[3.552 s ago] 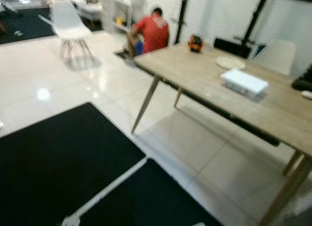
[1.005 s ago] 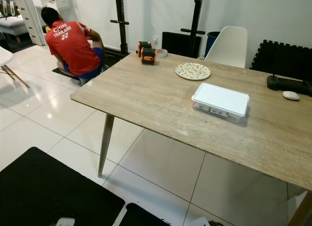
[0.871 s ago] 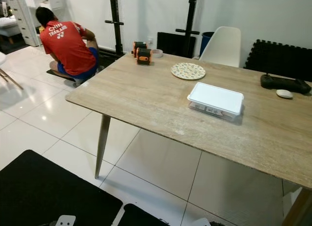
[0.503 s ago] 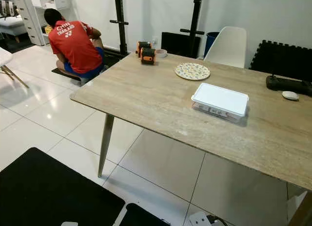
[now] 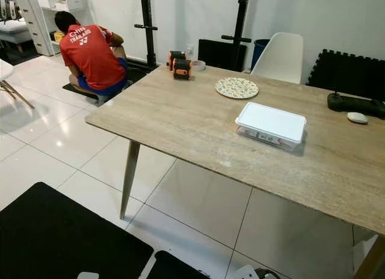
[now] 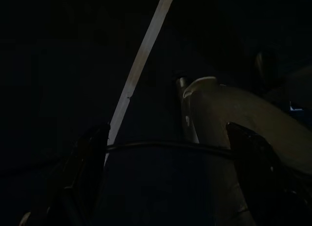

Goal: Restocking fridge

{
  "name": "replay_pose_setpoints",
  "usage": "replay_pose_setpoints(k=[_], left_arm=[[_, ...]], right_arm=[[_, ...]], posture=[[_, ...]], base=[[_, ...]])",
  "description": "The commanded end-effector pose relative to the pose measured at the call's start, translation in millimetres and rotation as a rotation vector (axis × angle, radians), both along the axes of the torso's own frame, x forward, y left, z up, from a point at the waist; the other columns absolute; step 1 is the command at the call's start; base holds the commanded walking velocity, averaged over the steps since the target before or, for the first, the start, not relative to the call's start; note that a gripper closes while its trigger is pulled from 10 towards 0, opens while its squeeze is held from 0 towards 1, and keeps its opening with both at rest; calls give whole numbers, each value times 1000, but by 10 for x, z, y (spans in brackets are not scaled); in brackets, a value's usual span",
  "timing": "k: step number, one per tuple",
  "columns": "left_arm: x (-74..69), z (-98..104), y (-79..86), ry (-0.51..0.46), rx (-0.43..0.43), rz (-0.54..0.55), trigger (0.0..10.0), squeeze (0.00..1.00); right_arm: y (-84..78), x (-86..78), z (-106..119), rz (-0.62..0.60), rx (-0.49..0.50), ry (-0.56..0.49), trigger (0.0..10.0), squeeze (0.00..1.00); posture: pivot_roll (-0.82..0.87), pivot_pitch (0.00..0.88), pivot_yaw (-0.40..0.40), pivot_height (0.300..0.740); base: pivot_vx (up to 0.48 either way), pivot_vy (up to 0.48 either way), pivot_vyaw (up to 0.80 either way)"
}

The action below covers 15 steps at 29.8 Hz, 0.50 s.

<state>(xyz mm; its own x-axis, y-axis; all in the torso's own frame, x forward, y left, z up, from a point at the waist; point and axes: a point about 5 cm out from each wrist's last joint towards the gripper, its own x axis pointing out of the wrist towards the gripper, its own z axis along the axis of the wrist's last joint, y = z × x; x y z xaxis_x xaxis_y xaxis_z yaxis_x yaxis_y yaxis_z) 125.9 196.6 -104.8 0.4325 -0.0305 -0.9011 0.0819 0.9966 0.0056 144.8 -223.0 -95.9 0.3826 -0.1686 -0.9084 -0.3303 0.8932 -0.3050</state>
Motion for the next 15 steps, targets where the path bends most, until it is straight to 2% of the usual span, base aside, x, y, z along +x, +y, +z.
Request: replay_pose_setpoints(k=[1,5,9,15], left_arm=[[2,6,21,-15,9,7,10000,0],[45,27,37,-58,22,41,10000,0],[72,34,19,-64,-10,59,10000,0],[68,32,13,-60,-16,46,10000,0]], right_arm=[[-21,-3,5,-11,-15,-21,10000,0],[-57,98,58,-106,-62,-130,10000,0],[-36,106,51,-131,25,-99,10000,0],[-8,89,39,-148,97,-85,10000,0]], posture=[[-25,0,-7,740],[-24,0,-8,740],[-28,0,-6,740],[-31,0,-4,740]], base=[[0,0,0],[0,0,0],[0,0,0],[0,0,0]])
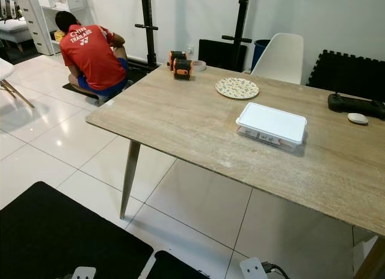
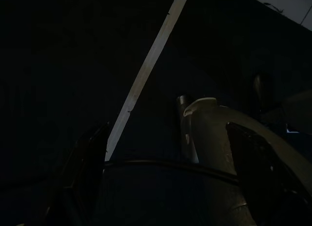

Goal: Restocking fridge

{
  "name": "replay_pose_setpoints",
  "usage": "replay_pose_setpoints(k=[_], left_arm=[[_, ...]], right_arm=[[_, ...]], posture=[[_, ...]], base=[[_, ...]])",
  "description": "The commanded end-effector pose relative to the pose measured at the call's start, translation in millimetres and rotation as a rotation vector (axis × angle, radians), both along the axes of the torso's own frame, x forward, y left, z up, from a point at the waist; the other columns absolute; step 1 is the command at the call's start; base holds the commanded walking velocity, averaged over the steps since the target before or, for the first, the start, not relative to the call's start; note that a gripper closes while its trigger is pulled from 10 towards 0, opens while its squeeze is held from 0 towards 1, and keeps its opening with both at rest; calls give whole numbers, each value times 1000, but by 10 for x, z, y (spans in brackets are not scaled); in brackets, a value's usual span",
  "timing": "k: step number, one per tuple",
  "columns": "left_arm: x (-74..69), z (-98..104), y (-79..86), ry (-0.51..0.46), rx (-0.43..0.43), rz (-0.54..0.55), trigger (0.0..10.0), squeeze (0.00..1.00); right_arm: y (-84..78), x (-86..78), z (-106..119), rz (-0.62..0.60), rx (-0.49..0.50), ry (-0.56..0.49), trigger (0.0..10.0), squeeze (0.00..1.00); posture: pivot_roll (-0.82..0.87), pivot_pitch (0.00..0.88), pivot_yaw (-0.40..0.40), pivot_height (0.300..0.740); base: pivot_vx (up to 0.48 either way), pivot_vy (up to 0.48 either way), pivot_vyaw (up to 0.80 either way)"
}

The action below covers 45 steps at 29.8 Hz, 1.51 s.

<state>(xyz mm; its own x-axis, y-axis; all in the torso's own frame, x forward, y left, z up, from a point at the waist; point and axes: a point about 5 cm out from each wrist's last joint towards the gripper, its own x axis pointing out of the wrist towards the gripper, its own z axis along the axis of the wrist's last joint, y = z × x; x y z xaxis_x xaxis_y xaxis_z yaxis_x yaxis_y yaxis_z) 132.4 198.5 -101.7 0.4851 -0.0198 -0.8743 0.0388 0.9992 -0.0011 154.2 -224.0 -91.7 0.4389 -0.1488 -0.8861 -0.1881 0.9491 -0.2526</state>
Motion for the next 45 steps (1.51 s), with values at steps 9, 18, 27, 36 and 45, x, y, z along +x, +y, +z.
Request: replay_pose_setpoints(k=[9,18,27,36,45], left_arm=[[15,5,-20,-9,-30,3,10000,0],[4,-6,-37,29,-43,-25,10000,0],[-7,-11,-48,36,-49,-31,10000,0],[2,-3,-37,13,-65,9,10000,0],[-11,-12,-59,38,-72,-37,10000,0]], right_arm=[[39,-40,-24,-40,73,23,10000,0],[43,-32,-21,-21,72,21,10000,0],[52,-36,-24,-21,80,21,10000,0],[59,-31,-23,-18,79,20,10000,0],[73,-26,-24,-16,86,20,10000,0]], posture=[[-32,0,-5,740],[-36,0,-4,740],[-38,0,-3,740],[-34,0,-5,740],[-34,0,-2,740]], base=[[0,0,-539],[0,0,-444],[256,0,0],[162,0,0],[0,-477,0]])
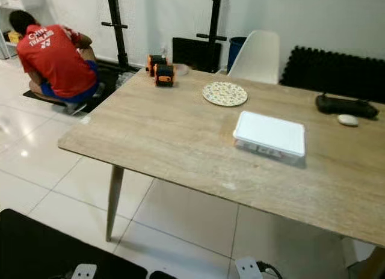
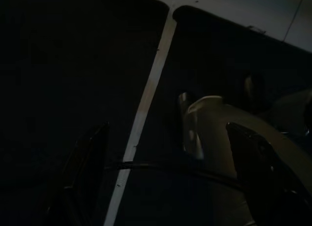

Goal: Restocking fridge

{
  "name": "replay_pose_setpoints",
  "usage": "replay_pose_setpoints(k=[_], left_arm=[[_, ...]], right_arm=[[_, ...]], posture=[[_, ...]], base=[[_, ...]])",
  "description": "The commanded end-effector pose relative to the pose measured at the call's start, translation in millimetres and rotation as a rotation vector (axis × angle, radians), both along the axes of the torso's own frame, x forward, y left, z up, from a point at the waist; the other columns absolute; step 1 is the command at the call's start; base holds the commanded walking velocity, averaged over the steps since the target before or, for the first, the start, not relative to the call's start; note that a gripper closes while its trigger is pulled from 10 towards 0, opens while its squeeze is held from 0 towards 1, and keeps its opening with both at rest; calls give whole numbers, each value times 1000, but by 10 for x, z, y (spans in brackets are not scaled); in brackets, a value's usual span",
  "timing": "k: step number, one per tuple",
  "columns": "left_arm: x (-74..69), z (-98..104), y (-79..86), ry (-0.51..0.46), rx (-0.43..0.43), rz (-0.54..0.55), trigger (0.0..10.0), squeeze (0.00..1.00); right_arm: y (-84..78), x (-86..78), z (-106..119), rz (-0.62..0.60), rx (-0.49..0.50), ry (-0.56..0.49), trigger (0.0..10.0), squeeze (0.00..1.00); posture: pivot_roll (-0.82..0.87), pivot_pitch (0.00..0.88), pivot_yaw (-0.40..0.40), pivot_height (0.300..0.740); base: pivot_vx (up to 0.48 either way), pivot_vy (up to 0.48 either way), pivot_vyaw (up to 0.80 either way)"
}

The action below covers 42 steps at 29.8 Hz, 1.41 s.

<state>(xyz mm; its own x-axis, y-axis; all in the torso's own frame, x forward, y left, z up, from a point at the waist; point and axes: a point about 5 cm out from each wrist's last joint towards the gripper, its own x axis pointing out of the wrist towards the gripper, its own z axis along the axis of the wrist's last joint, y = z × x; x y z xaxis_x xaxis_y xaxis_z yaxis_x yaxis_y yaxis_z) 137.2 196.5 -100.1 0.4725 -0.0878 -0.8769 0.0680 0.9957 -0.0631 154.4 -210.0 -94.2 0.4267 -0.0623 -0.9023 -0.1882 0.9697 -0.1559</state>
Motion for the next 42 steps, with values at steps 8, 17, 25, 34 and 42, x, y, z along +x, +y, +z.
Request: replay_pose_setpoints(k=[8,17,25,34,42], left_arm=[[-71,-33,-60,30,-23,-8,10000,0],[-98,-43,-72,34,-36,11,10000,0],[-127,-52,-54,44,-19,8,10000,0],[-135,-54,-55,48,-15,-12,10000,0],[-118,-48,-55,42,-18,-4,10000,0]], right_arm=[[-90,-38,2,-13,-20,12,10000,0],[-84,-48,-3,2,-17,17,10000,0],[-86,-53,-4,17,-21,23,10000,0],[-71,-69,-13,35,-18,37,10000,0],[-52,-73,-18,66,-20,42,10000,0]], posture=[[-35,0,-6,740],[-40,0,-4,740],[-40,0,-4,740],[-40,0,-3,740],[-39,0,-2,740]], base=[[0,-472,0],[0,-52,0],[0,0,0],[0,0,0],[0,0,-591]])
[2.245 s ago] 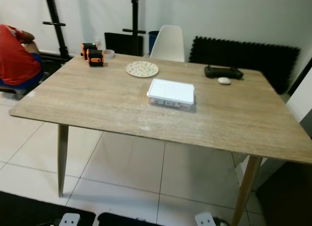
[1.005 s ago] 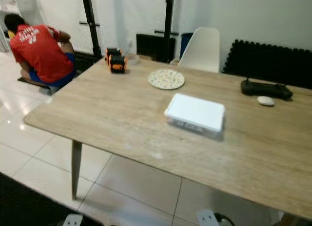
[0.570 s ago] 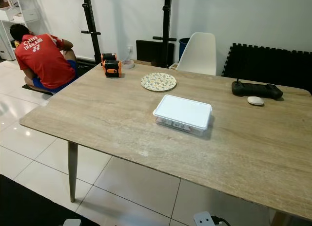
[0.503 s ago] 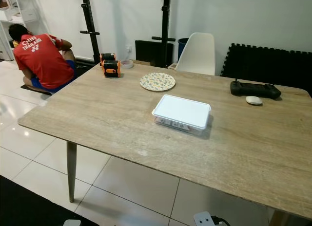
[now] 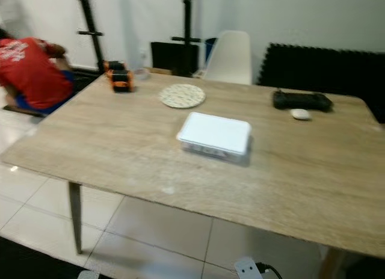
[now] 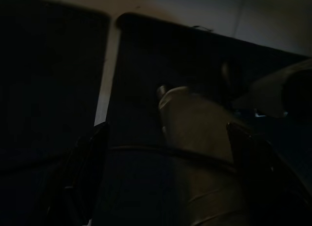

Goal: Restocking fridge

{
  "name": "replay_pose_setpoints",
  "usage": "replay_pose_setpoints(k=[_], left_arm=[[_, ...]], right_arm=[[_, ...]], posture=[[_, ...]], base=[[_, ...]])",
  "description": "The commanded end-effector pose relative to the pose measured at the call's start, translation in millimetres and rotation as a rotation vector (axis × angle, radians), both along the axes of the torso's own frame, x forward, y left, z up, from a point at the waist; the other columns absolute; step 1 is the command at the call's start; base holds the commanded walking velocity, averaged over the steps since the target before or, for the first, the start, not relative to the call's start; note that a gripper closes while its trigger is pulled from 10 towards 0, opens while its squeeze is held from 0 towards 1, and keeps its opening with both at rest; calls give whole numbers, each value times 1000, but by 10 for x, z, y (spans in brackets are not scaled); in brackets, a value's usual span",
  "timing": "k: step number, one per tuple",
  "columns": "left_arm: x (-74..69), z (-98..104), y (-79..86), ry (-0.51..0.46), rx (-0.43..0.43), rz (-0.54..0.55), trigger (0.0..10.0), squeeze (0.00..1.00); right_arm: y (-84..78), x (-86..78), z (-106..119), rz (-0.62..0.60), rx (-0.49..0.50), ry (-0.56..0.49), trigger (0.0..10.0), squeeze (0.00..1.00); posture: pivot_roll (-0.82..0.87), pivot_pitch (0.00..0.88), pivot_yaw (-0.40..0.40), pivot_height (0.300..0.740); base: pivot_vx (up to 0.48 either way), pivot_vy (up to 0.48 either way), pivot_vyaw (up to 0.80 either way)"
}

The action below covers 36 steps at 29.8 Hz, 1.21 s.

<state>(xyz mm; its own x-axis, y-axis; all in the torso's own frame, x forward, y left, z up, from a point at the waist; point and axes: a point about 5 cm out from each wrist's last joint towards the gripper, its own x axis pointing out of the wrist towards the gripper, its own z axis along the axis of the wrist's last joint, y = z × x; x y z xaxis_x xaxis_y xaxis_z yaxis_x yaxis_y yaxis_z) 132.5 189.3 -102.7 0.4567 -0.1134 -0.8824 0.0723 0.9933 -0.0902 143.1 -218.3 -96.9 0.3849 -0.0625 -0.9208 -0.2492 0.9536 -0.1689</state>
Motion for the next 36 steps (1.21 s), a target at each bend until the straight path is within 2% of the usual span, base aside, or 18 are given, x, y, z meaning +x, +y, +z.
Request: replay_pose_setpoints(k=[1,6,21,27,34,36], left_arm=[[-67,-22,17,24,10,0,10000,0],[-46,-15,12,19,8,-8,10000,0],[-20,-8,-13,9,-5,-6,10000,0],[0,-2,-30,1,-13,-11,10000,0],[10,0,-25,0,-3,-12,10000,0],[9,0,-17,-1,-3,7,10000,0]], right_arm=[[32,40,8,14,4,-6,10000,0],[44,41,7,17,14,-3,10000,0],[68,7,-10,30,24,18,10000,0],[68,32,0,10,34,-3,10000,0],[69,44,5,13,35,-6,10000,0],[68,44,4,13,35,-5,10000,0]], posture=[[-39,0,-2,740],[-37,0,-2,740],[-38,0,-4,740],[-39,0,-7,740],[-39,0,-7,740],[-39,0,-7,740]], base=[[0,0,0],[0,0,0],[0,0,-796],[0,0,0],[0,-453,0],[0,0,0]])
